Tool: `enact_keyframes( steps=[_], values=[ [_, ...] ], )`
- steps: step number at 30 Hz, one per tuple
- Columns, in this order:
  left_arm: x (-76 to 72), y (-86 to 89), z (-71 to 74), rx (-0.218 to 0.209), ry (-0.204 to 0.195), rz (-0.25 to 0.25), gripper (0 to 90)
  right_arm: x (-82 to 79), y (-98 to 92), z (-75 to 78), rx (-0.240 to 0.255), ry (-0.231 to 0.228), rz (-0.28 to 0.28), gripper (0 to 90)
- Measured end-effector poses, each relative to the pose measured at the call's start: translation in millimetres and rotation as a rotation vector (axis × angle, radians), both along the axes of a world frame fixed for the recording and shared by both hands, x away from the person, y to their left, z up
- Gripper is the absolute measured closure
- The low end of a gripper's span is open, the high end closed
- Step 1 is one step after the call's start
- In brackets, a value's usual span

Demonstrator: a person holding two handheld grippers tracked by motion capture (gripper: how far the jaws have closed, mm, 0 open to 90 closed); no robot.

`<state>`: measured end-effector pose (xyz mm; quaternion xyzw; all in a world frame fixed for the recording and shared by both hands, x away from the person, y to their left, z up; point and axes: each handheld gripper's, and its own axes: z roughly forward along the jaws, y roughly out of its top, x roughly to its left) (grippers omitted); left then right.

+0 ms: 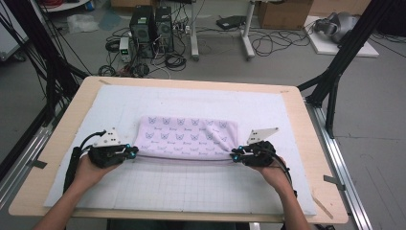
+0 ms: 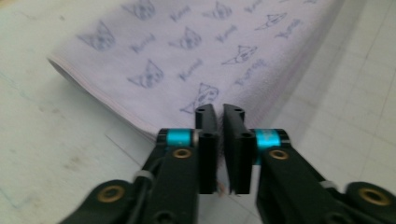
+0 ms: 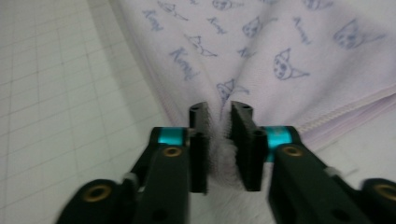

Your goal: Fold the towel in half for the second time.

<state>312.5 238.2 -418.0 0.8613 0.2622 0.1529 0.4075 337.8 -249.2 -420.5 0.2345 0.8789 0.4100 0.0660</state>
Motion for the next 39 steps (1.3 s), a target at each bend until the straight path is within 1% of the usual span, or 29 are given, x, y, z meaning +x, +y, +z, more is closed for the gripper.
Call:
enact_keyframes(
  steps=[1, 2, 3, 5, 6, 7, 8, 11, 12, 15, 16, 20, 22, 24, 25, 28, 29, 31, 34, 37, 38, 39],
  values=[
    [0.3, 0.2, -2.0, 0.0, 0.005, 0.009, 69.3, 0.0, 0.2, -0.2, -0.002, -0.005, -0.013, 63.0],
    [1.2, 0.6, -3.2, -0.008, 0.012, 0.015, 65.0, -0.7, 0.5, 0.9, 0.016, -0.005, -0.013, 61.4],
    [2.1, 0.3, -3.9, -0.017, 0.015, 0.023, 63.5, -0.9, 1.3, 2.7, 0.034, -0.019, -0.019, 60.2],
    [4.6, -2.1, -4.4, -0.022, 0.015, 0.03, 63.8, -1.2, 4.1, 5.3, 0.07, -0.031, -0.018, 60.2],
    [6.2, -3.2, -4.7, -0.014, 0.015, 0.034, 65.6, -1.2, 5.8, 5.7, 0.072, -0.033, -0.02, 60.2],
    [8.3, -4.4, -5.7, -0.005, 0.014, 0.044, 66.5, -1.2, 7.6, 5.0, 0.069, -0.031, -0.019, 60.2],
    [10.3, -4.8, -7.2, 0.004, 0.022, 0.052, 66.4, -0.5, 8.8, 3.5, 0.059, -0.026, -0.022, 60.2],
    [15.4, -4.3, -14.2, 0.024, 0.044, 0.07, 66.3, 1.5, 10.5, -1.9, 0.027, 0.006, -0.03, 59.2],
    [15.8, -3.9, -16.4, 0.022, 0.051, 0.075, 66.2, 2.2, 10.2, -3.2, 0.018, 0.014, -0.031, 59.3],
    [15.2, -2.8, -17.5, 0.014, 0.046, 0.079, 65.8, 2.8, 9.1, -6.7, -0.011, 0.037, -0.033, 59.4],
    [14.8, -3.2, -17.6, 0.018, 0.045, 0.079, 65.7, 2.7, 8.8, -7.3, -0.012, 0.046, -0.037, 59.4],
    [15.1, -3.4, -17.9, 0.019, 0.044, 0.079, 65.2, -0.5, 3.6, -13.9, -0.003, 0.046, -0.05, 60.1],
    [15.1, -3.2, -18.0, 0.018, 0.044, 0.079, 65.1, -3.7, -0.9, -16.3, 0.013, 0.044, -0.06, 59.7],
    [15.2, -3.1, -18.0, 0.017, 0.045, 0.079, 64.9, -6.3, -6.9, -15.5, 0.028, 0.042, -0.071, 59.0],
    [15.4, -3.0, -18.0, 0.017, 0.046, 0.079, 64.8, -7.1, -9.8, -13.8, 0.047, 0.043, -0.076, 58.8],
    [15.8, -3.3, -18.6, 0.013, 0.048, 0.083, 64.8, -8.2, -13.3, -5.4, 0.115, 0.01, -0.094, 61.2],
    [15.9, -3.4, -18.6, 0.015, 0.046, 0.082, 64.7, -7.2, -12.0, -2.7, 0.126, 0.002, -0.094, 63.0],
    [16.1, -3.6, -18.8, 0.015, 0.043, 0.081, 64.8, -3.6, -4.2, 0.9, 0.118, -0.017, -0.095, 67.4],
    [16.0, -3.5, -18.8, 0.015, 0.045, 0.082, 64.7, 5.0, 13.0, 1.2, 0.092, -0.035, -0.087, 72.7],
    [16.4, -3.0, -19.0, 0.007, 0.049, 0.08, 64.8, 15.0, 27.9, -4.1, 0.065, -0.022, -0.078, 76.2],
    [16.6, -2.7, -19.0, 0.008, 0.05, 0.08, 64.8, 17.8, 30.9, -7.0, 0.052, -0.023, -0.085, 76.7],
    [17.1, -2.1, -18.7, 0.011, 0.052, 0.075, 64.8, 20.4, 32.4, -10.3, 0.038, -0.01, -0.088, 77.4]
  ],
)
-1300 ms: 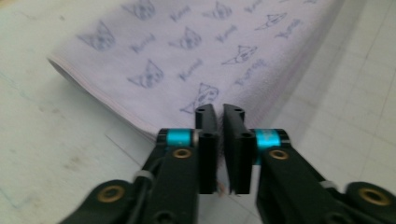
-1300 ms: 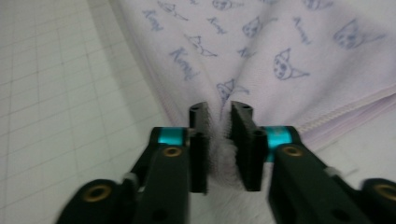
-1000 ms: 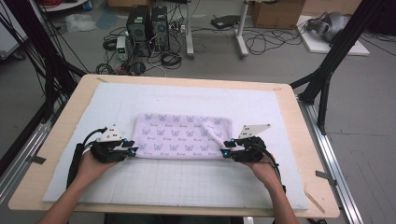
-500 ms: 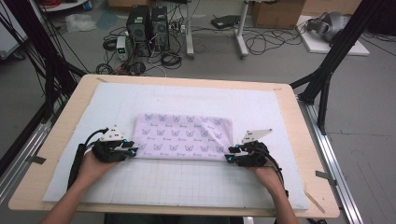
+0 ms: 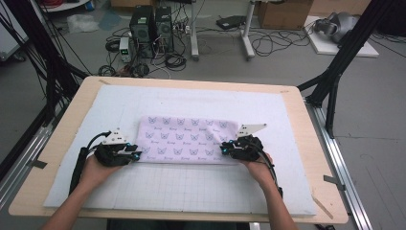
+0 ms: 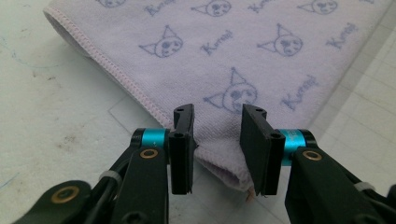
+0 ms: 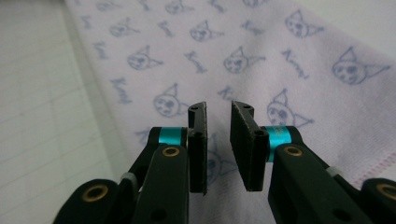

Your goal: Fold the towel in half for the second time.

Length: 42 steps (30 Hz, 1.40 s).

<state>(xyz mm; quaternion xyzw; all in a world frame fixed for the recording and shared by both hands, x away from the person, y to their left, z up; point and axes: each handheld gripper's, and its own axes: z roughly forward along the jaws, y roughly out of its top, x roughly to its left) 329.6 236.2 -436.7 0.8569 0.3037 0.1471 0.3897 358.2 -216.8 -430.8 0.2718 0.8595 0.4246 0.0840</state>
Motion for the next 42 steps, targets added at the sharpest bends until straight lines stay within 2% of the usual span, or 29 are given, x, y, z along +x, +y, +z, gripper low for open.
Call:
enact_keyframes(
  steps=[2, 4, 6, 8, 11, 14, 20, 23, 28, 32, 36, 42],
  values=[
    [0.3, 0.1, -0.5, -0.009, 0.002, 0.004, 64.8, 4.3, -1.3, -7.0, -0.033, 0.022, -0.011, 77.9],
    [0.5, 0.4, -0.7, -0.007, 0.002, 0.002, 64.8, 6.4, -7.9, -10.3, -0.014, 0.04, -0.028, 79.4],
    [0.4, 0.0, -0.8, -0.009, 0.001, 0.005, 64.8, 5.9, -14.5, -9.1, -0.027, 0.028, -0.051, 79.6],
    [0.3, -0.2, -0.9, -0.007, 0.0, 0.006, 64.8, 5.8, -21.7, -8.5, -0.019, 0.034, -0.074, 77.9],
    [0.1, -0.4, -0.9, -0.007, -0.002, 0.008, 64.7, 4.7, -25.8, -8.0, -0.008, 0.041, -0.076, 75.2],
    [0.0, 0.4, 0.5, -0.01, -0.003, 0.008, 63.2, 0.8, -21.8, -3.0, 0.005, 0.021, -0.058, 71.1],
    [-2.6, 6.3, 8.1, -0.063, -0.022, 0.031, 56.1, -4.4, -16.2, 4.5, 0.04, -0.015, -0.051, 58.7],
    [-4.4, 8.0, 12.8, -0.088, -0.031, 0.039, 52.5, -7.6, -16.5, 7.7, 0.066, -0.009, -0.059, 51.7],
    [-8.5, 8.3, 19.5, -0.128, -0.047, 0.054, 45.9, -16.0, -16.7, 14.8, 0.067, -0.042, -0.057, 40.3],
    [-15.7, 8.3, 23.3, -0.14, -0.064, 0.062, 42.4, -22.6, -18.9, 19.0, 0.087, -0.052, -0.066, 30.7],
    [-24.3, 8.4, 25.8, -0.141, -0.076, 0.062, 38.9, -31.0, -22.5, 18.2, 0.117, -0.073, -0.074, 26.7],
    [-37.8, 10.6, 23.8, -0.129, -0.081, 0.062, 33.5, -41.5, -29.2, 15.7, 0.12, -0.078, -0.088, 21.4]
  ],
)
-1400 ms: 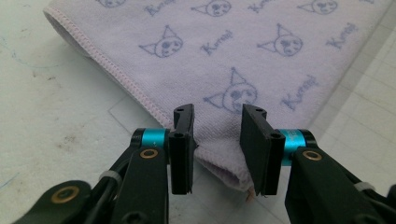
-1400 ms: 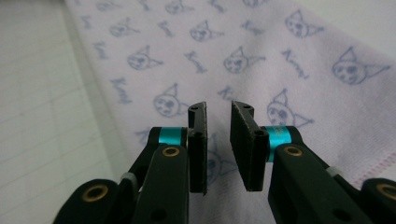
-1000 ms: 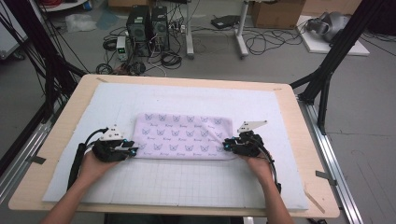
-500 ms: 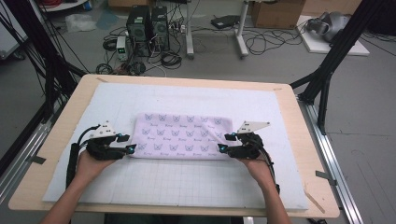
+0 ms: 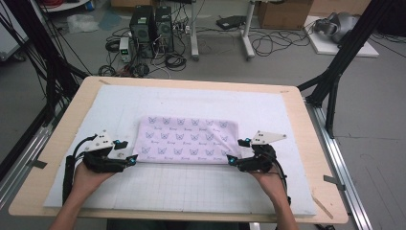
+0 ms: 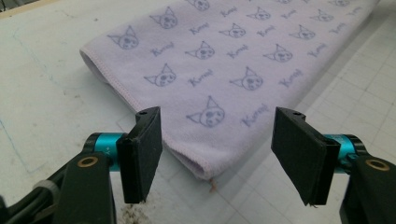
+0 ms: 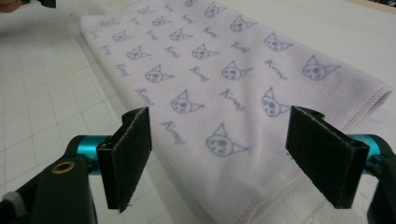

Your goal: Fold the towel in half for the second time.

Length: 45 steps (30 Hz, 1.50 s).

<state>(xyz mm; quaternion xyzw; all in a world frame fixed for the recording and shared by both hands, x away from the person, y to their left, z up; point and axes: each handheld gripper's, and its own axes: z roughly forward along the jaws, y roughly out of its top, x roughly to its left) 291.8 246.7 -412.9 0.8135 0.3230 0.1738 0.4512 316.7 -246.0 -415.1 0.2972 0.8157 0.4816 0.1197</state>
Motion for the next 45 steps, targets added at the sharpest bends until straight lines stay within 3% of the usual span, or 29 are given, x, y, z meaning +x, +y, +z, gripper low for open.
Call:
enact_keyframes(
  steps=[10, 32, 45],
  values=[
    [-11.6, 9.0, -8.9, -0.021, 0.031, 0.015, 27.8, -18.7, -13.6, -5.1, 0.001, -0.012, -0.037, 15.8],
    [-32.8, 21.8, -4.2, -0.052, 0.005, 0.045, 18.5, -49.4, -30.2, -7.4, -0.003, -0.043, -0.065, 12.2],
    [-46.7, 31.2, -7.6, -0.065, 0.007, 0.084, 18.0, -62.4, -39.5, -11.7, 0.002, -0.029, -0.091, 12.2]
  ],
)
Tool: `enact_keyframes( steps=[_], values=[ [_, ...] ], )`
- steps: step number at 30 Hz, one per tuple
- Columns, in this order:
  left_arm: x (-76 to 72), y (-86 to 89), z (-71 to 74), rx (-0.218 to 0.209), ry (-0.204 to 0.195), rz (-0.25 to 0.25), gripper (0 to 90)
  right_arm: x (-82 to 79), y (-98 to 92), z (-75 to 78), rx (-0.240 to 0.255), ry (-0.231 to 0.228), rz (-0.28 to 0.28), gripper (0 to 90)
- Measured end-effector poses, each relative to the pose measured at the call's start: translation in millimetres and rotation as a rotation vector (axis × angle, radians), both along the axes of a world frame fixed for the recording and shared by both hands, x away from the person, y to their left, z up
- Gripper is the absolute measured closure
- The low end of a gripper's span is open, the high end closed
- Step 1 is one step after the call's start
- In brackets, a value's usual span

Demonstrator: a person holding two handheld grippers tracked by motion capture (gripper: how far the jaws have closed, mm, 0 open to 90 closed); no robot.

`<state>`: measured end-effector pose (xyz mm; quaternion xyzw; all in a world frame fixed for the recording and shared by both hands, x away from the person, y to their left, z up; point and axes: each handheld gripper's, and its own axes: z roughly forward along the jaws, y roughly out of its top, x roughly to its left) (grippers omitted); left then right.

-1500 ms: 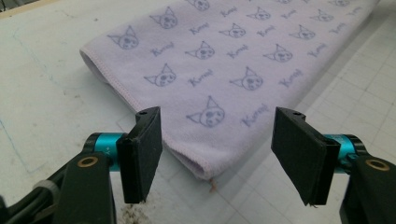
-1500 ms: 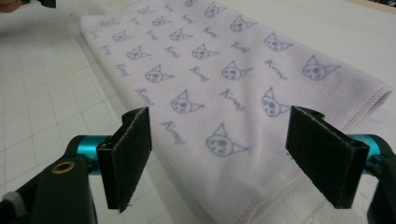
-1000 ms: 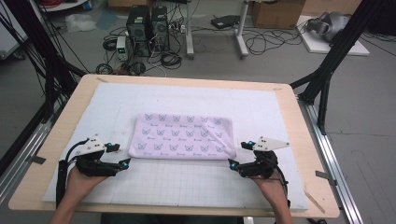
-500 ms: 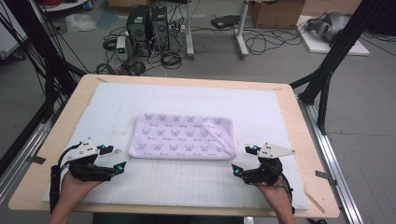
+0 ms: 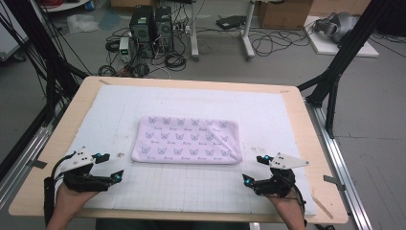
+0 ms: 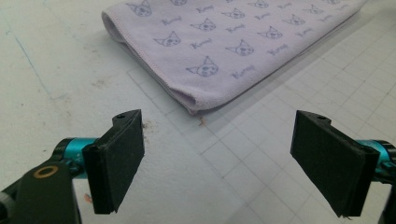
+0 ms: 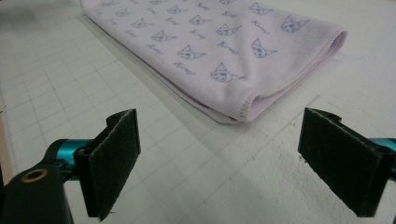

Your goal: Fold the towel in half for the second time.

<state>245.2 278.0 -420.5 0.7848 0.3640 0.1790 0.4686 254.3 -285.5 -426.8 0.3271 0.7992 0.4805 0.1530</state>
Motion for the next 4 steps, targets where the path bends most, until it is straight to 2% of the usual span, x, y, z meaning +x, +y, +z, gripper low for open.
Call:
enact_keyframes(
  steps=[4],
  values=[
    [1.9, 1.3, -0.4, -0.002, -0.004, 0.008, 17.9, 1.8, 0.5, -0.6, 0.004, -0.01, 0.002, 12.2]
  ],
)
